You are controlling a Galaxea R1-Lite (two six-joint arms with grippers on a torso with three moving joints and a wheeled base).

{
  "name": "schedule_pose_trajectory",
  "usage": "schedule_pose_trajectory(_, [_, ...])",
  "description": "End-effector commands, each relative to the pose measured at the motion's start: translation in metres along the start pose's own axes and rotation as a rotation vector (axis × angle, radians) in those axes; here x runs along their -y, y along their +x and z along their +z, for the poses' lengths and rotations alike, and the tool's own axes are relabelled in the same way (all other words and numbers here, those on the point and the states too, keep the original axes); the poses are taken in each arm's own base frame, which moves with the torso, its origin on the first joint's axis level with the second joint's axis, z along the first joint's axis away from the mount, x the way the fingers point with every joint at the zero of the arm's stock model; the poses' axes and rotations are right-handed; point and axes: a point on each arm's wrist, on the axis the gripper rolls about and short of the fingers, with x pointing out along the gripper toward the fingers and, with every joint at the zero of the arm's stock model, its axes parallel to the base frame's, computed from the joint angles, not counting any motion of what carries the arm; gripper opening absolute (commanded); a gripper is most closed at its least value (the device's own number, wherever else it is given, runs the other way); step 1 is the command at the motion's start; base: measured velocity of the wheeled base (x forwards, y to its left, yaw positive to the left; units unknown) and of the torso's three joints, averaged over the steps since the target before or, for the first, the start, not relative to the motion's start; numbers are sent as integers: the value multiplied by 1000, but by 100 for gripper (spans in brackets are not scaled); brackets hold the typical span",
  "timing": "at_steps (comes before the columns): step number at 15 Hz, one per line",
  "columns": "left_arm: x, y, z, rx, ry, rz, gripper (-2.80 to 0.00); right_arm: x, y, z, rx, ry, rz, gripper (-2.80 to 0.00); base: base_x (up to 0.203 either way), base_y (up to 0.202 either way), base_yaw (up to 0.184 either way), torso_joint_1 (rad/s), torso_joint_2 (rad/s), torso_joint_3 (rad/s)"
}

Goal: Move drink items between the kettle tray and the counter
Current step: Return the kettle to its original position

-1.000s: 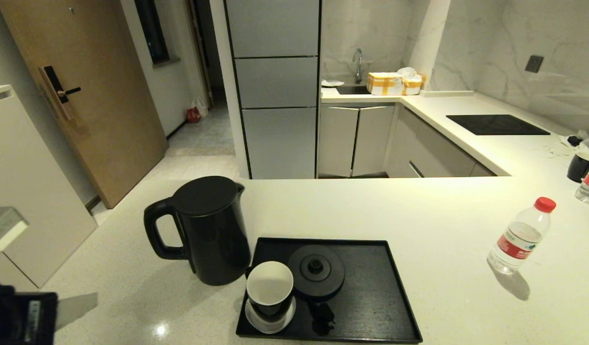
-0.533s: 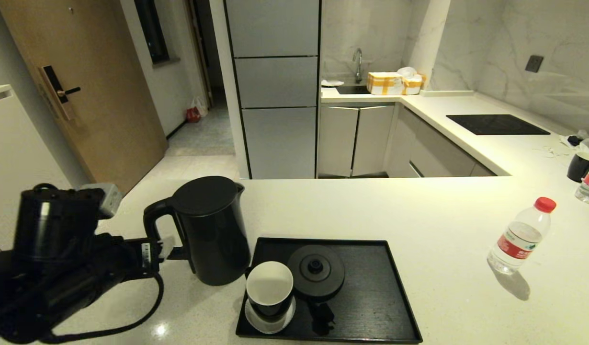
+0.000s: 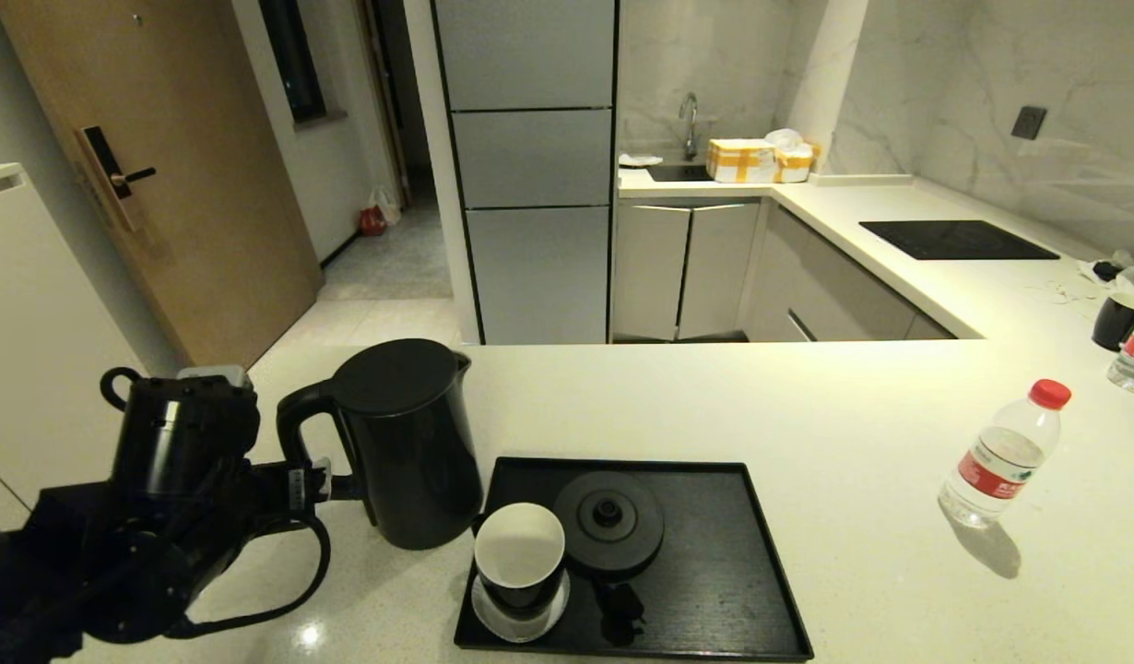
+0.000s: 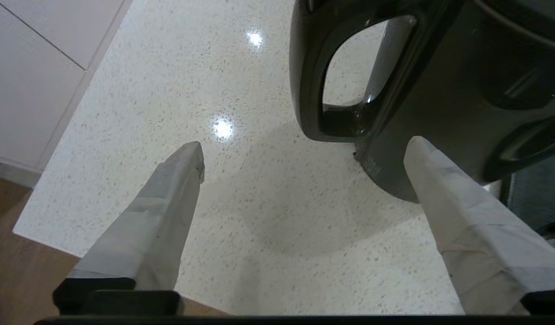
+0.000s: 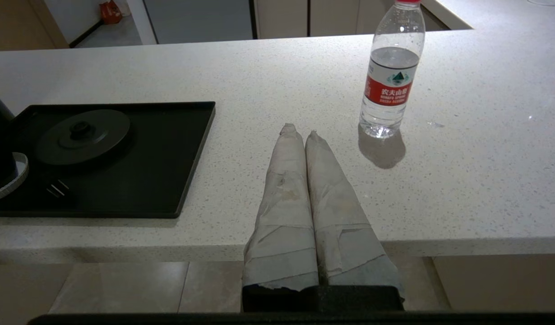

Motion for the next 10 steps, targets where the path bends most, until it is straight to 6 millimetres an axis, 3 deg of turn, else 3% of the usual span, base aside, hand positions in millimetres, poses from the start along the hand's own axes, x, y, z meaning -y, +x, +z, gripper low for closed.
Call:
schedule_pose_trajectory(1, [8,14,-7,-20,13,8,0,0,0,-1,-3,0,0,-280,0,0,0,0,0,0])
schedule_pose_trajectory(6, [12,34,-16,32,-1,22,0,0,0,-1,-3,0,0,-280,0,0,0,0,0,0])
schedule_pose_trajectory(10, [3,29,-19,52,-2,77,0,0,0,-1,-3,0,0,-280,0,0,0,0,0,0])
